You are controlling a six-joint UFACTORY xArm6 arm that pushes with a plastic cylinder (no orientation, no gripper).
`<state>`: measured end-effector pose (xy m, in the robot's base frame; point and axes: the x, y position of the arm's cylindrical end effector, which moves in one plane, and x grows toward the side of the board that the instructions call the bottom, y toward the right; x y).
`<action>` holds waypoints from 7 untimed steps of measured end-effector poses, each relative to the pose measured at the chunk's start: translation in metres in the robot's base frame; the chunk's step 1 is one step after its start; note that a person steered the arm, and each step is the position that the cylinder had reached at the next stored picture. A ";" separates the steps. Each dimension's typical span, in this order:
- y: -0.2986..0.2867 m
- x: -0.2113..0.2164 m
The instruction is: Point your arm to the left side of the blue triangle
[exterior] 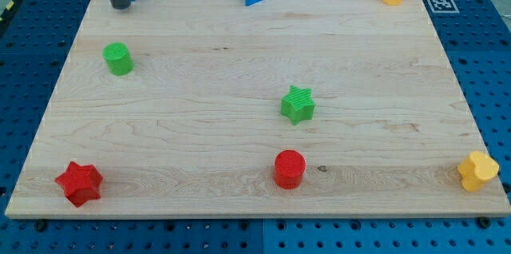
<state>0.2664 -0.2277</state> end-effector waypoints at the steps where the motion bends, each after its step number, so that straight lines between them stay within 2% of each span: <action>1: 0.063 0.024; 2: 0.138 0.026; 7: 0.150 0.020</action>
<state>0.2861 -0.0777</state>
